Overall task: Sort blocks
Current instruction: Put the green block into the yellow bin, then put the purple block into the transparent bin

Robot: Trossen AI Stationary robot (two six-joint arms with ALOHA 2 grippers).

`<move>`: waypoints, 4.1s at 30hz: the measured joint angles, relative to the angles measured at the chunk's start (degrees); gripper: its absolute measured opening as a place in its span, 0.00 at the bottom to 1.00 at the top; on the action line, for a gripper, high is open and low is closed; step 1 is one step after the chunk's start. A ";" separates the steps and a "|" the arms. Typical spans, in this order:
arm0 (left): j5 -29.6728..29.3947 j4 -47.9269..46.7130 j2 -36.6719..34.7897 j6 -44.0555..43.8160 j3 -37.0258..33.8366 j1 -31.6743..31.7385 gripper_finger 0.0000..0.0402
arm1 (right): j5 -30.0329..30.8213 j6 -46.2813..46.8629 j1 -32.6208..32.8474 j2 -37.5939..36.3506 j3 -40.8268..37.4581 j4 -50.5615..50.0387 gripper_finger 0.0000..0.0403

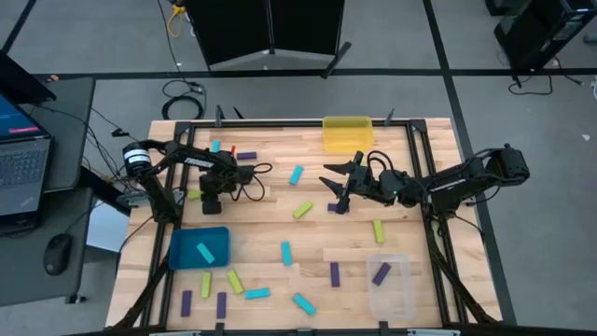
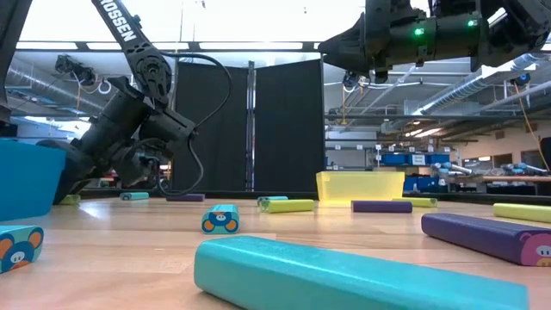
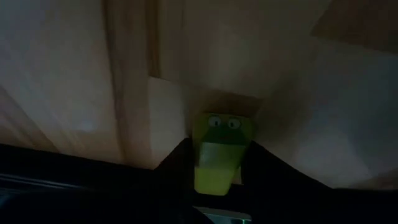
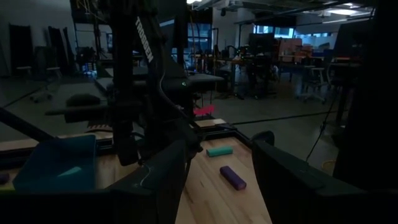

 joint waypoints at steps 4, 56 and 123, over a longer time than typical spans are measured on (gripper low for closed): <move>-0.07 -0.27 0.04 0.02 0.37 -0.04 0.26 | 0.00 0.02 0.00 0.00 0.00 0.41 0.49; 0.68 66.87 31.15 -20.74 59.43 0.59 0.54 | 5.73 -23.99 15.56 -24.30 6.99 -2.69 0.49; -11.67 78.60 -45.59 -12.66 -5.14 -32.97 0.51 | -15.80 11.74 -3.13 16.22 12.28 -65.28 0.28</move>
